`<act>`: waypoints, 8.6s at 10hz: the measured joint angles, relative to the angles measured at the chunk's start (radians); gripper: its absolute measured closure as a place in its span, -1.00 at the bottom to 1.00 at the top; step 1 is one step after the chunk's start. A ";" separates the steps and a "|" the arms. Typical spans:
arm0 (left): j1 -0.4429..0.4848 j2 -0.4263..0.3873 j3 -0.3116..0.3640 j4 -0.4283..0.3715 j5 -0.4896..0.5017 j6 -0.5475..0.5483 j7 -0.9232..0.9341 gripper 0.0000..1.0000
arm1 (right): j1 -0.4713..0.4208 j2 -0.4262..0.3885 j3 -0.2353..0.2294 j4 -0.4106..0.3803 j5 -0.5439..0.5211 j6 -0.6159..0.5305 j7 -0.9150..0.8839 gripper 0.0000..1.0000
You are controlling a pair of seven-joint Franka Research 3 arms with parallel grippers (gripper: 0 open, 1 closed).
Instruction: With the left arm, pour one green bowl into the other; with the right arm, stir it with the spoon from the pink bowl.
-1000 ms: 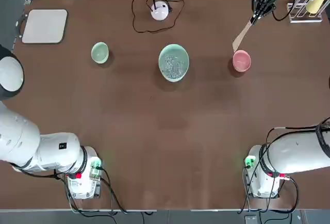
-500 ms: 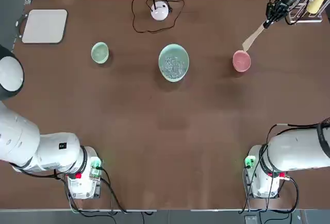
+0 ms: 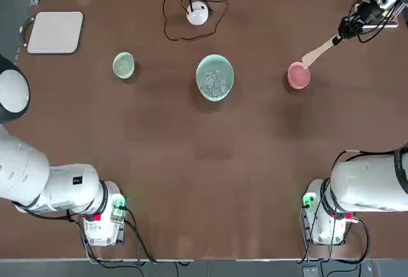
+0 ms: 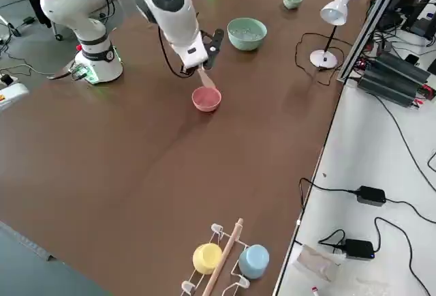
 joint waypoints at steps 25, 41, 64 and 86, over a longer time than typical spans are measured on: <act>0.004 0.000 0.003 0.000 0.000 0.000 0.002 -1.00 | -0.141 0.261 0.000 -0.066 0.315 0.033 -0.211 0.88; 0.031 0.002 0.005 0.000 0.000 0.000 0.004 -1.00 | -0.157 0.377 0.000 0.014 0.347 0.032 -0.262 0.03; 0.019 0.002 0.001 0.001 0.000 0.000 0.092 -1.00 | -0.020 0.287 0.018 0.352 -0.057 -0.064 0.149 -1.00; 0.034 0.001 0.004 0.010 0.001 0.000 0.094 -1.00 | 0.205 -0.237 0.065 0.350 -0.427 -0.288 0.614 -1.00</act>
